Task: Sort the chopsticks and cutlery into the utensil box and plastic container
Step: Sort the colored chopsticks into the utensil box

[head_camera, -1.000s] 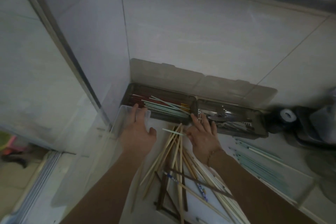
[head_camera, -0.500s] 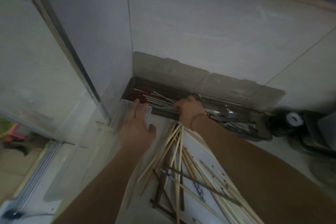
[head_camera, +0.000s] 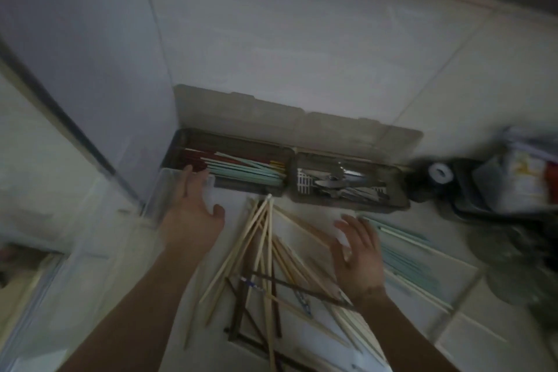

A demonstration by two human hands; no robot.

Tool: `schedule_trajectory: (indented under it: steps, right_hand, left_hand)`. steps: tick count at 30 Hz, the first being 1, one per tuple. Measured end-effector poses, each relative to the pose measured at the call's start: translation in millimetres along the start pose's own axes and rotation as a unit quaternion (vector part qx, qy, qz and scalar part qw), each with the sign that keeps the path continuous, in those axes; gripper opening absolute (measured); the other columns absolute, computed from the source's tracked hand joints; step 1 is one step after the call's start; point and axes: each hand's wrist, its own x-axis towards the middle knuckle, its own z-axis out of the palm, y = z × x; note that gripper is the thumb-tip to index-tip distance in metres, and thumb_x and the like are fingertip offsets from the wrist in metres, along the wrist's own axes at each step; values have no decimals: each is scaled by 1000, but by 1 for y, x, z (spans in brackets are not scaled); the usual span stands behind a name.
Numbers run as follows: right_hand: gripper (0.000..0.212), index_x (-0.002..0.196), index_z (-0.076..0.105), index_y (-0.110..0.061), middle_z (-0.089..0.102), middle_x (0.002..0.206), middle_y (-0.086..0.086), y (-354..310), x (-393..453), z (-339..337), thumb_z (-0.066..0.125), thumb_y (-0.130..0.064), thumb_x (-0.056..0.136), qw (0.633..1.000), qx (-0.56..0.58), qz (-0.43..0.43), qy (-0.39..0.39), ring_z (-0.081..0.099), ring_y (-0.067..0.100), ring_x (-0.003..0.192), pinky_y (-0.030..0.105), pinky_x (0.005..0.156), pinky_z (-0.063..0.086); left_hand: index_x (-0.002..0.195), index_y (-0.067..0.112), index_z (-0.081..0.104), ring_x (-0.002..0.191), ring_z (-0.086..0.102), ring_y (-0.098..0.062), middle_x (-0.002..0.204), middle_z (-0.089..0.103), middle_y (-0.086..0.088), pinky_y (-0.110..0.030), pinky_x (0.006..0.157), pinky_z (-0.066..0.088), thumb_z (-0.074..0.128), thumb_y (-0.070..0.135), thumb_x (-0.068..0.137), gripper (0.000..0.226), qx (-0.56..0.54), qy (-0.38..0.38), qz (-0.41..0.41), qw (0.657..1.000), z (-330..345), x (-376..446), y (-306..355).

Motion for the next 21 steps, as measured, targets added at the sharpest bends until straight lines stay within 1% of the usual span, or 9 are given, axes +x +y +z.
schedule_trajectory:
  steps: [2, 4, 6, 8, 10, 12, 15, 19, 21]
  right_hand:
    - [48, 115, 66, -12, 61, 127, 10, 46, -36, -12, 40, -41, 87, 995, -61, 76, -17, 50, 41, 122, 54, 100, 42]
    - [59, 124, 62, -12, 54, 136, 12, 82, -60, -24, 32, -46, 84, 978, -123, 145, -85, 45, 43, 127, 55, 100, 41]
    - [68, 135, 53, -23, 40, 149, 8, 102, -77, -32, 22, -51, 81, 961, -157, 183, -133, 33, 37, 137, 51, 107, 34]
    - [67, 141, 42, -33, 30, 154, 4, 107, -90, -34, 17, -54, 82, 958, -161, 181, -154, 25, 32, 142, 48, 111, 28]
    - [53, 134, 44, -36, 40, 149, 6, 104, -98, -36, 27, -49, 85, 964, -151, 166, -142, 36, 35, 135, 47, 105, 35]
    - [40, 114, 59, -31, 52, 138, 10, 100, -99, -39, 37, -44, 83, 971, -134, 168, -104, 46, 41, 124, 49, 96, 42]
    - [38, 91, 72, -28, 60, 127, 10, 98, -95, -42, 39, -44, 81, 969, -144, 186, -81, 50, 43, 115, 55, 88, 47]
    - [42, 94, 70, -27, 63, 117, 5, 101, -88, -41, 39, -48, 75, 968, -147, 185, -87, 51, 41, 114, 51, 85, 49]
    - [42, 93, 72, -26, 63, 114, 5, 102, -85, -39, 42, -49, 73, 968, -158, 183, -66, 49, 38, 114, 50, 86, 48]
  left_hand:
    - [142, 30, 36, 110, 60, -31, 159, 20, 7, -41, 82, 50, 69, 26, 79, 71, 3, 3, 4, 1000, 0, 0, 0]
    - [142, 27, 38, 114, 58, -32, 158, 22, 5, -43, 84, 49, 70, 24, 78, 71, 4, 4, 8, 1000, 0, 0, 1]
    - [142, 25, 40, 119, 55, -33, 158, 24, 3, -45, 87, 48, 71, 22, 78, 71, 8, 8, 13, 1000, 0, -1, 2]
    - [142, 23, 40, 122, 53, -33, 157, 25, 2, -46, 89, 47, 72, 22, 78, 71, 11, 10, 13, 1000, 1, -1, 2]
    - [141, 23, 40, 123, 51, -34, 157, 26, 1, -48, 91, 47, 72, 22, 78, 71, 14, 10, 16, 1000, 2, -1, 2]
    - [141, 23, 40, 124, 51, -35, 156, 26, 0, -49, 92, 47, 73, 21, 77, 72, 17, 10, 19, 1000, 3, 0, 1]
    - [141, 24, 39, 124, 50, -36, 156, 26, 0, -50, 92, 46, 73, 21, 77, 72, 20, 8, 25, 999, 2, 0, 0]
    - [142, 25, 38, 124, 49, -36, 156, 25, 0, -49, 93, 45, 71, 22, 79, 72, 29, 3, 14, 999, 0, -1, 4]
    - [143, 24, 37, 124, 49, -36, 157, 24, 1, -49, 93, 45, 71, 23, 80, 72, 35, -1, 12, 999, -1, -2, 5]
